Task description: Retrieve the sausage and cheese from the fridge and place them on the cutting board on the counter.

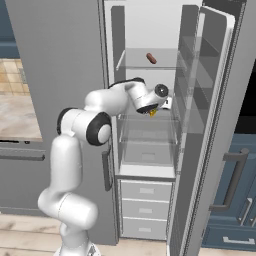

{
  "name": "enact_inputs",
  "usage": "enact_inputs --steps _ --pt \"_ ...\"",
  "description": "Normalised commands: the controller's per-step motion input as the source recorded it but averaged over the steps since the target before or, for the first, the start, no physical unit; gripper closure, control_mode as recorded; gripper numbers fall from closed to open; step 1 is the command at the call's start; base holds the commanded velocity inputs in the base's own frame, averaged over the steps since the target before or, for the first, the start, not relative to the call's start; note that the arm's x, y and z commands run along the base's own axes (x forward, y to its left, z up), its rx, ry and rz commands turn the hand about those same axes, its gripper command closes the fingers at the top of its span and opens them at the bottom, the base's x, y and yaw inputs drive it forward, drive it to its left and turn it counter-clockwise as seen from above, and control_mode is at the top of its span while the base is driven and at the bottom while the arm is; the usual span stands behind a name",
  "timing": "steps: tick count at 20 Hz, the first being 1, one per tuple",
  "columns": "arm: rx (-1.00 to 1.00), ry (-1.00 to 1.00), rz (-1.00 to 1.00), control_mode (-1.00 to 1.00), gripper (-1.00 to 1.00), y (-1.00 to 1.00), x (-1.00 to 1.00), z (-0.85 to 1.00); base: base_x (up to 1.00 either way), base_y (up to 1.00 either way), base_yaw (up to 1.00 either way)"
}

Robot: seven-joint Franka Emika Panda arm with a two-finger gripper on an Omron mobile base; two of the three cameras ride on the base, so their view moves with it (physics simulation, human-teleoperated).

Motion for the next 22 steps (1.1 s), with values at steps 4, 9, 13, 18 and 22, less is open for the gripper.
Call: enact_inputs --steps 4,9,13,18,22 --pt "0.0 -0.02 0.0 -1.0 1.0 0.04 -0.5 0.17 0.0 0.0 0.0" --pt "0.0 0.0 0.0 -1.0 1.0 0.08 -0.53 0.24 0.0 0.0 0.0" --pt "0.0 0.0 0.0 -1.0 1.0 0.1 -0.44 0.38 0.0 0.0 0.0" --pt "-0.04 0.0 0.0 -1.0 1.0 0.07 -0.55 0.28 0.0 0.0 0.0" --pt "-0.09 -0.02 0.0 -1.0 1.0 0.08 -0.65 0.16 0.0 0.0 0.0"
